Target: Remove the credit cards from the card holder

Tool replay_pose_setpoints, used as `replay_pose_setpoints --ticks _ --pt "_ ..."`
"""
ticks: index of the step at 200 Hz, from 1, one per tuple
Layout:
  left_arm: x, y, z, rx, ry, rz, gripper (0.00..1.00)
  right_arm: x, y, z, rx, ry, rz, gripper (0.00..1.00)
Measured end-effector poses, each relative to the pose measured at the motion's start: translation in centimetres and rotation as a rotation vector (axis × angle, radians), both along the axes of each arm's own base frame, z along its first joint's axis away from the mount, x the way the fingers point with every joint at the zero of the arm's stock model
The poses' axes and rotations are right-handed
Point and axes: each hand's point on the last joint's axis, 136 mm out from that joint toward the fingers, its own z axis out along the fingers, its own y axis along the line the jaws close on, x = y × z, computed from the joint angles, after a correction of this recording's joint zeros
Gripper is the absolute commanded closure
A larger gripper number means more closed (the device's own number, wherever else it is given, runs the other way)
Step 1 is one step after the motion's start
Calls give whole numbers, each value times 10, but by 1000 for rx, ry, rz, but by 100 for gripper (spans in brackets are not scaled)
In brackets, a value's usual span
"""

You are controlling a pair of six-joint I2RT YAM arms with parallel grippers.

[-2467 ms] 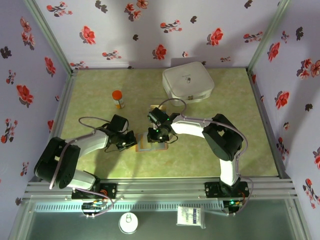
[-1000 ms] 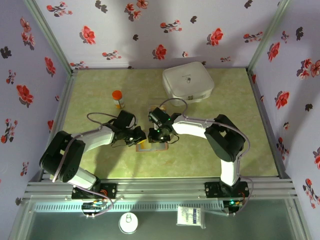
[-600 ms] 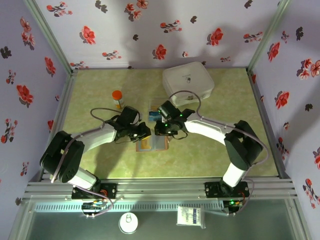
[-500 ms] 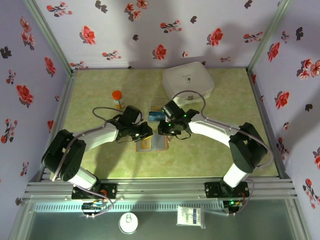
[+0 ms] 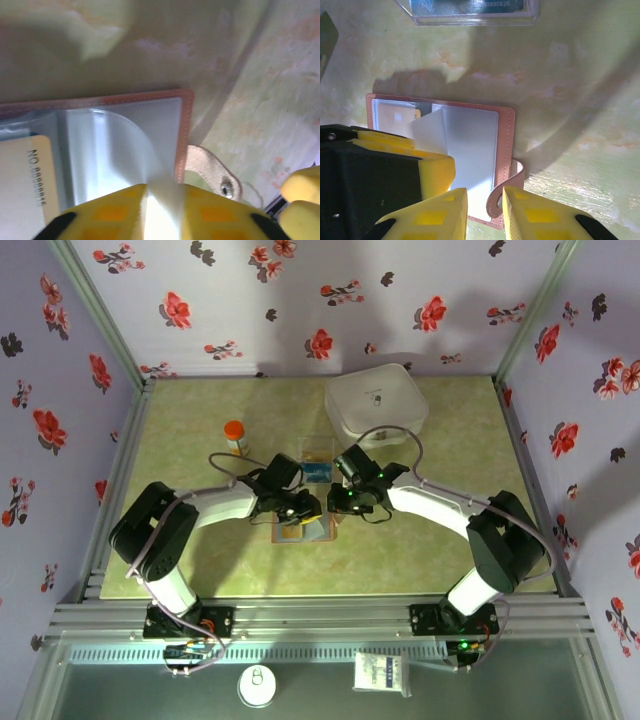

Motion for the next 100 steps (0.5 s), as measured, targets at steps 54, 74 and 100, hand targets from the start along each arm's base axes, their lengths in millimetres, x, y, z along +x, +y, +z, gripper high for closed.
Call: replay_pose_setpoints --ticks 54,74,100 --pt "7 -6 15 -11 -30 -6 66 0 0 0 1 1 -2 73" --pt "7 -3 17 -1 -36 -5 66 0 0 0 2 2 -1 73" --pt "8 2 22 8 -52 -6 67 1 4 1 14 9 1 73"
